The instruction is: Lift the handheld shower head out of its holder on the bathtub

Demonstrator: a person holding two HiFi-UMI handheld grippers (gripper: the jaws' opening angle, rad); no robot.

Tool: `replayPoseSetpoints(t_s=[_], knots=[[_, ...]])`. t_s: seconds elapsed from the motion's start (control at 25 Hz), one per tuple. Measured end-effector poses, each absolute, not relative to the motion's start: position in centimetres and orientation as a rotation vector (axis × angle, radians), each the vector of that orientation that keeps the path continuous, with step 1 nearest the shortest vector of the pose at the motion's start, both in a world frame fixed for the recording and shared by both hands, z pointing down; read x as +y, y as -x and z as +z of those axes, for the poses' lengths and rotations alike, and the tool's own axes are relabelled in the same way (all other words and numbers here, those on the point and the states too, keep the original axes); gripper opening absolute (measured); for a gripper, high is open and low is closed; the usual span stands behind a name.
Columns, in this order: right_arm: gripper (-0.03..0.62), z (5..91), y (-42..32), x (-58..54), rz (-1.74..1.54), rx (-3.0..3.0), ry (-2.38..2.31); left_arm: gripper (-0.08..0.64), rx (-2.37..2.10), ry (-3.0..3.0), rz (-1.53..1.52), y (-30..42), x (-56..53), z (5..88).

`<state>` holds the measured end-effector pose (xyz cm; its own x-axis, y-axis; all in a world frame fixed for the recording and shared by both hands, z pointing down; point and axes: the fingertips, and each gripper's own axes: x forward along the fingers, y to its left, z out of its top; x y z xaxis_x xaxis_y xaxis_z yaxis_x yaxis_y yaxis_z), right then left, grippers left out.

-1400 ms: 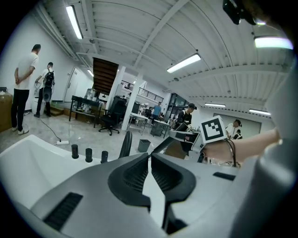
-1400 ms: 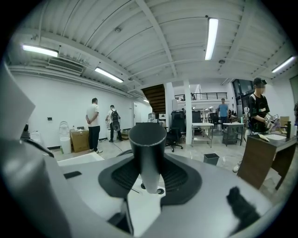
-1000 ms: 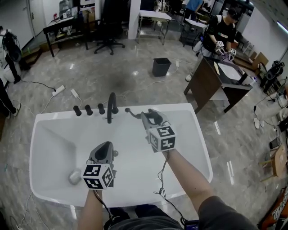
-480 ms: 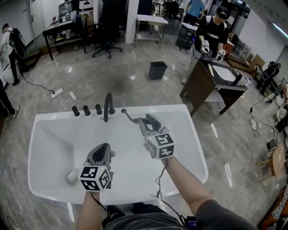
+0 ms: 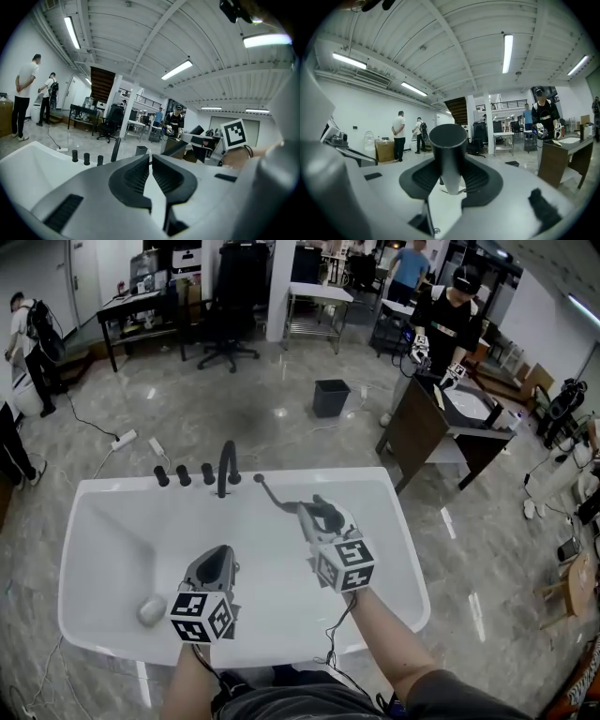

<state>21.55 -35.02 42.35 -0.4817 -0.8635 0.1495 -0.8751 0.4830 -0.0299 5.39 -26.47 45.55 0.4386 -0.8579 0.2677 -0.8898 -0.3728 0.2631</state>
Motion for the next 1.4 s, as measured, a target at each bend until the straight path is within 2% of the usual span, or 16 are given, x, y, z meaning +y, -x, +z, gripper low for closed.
replayPoseSetpoints(t_s=[0.88,1.4], knots=[[0.141,38.2,-25.2,-28.7,-0.015,-2.634,-1.560,0.026,-1.476,-2.364,0.092,-5.8,-24.7,43.7],[0.141,34.8,-25.5,-23.0,-0.027,-2.562,-1.734,0.026,-1.376,-2.443,0.092,-3.0,-22.0,41.8]])
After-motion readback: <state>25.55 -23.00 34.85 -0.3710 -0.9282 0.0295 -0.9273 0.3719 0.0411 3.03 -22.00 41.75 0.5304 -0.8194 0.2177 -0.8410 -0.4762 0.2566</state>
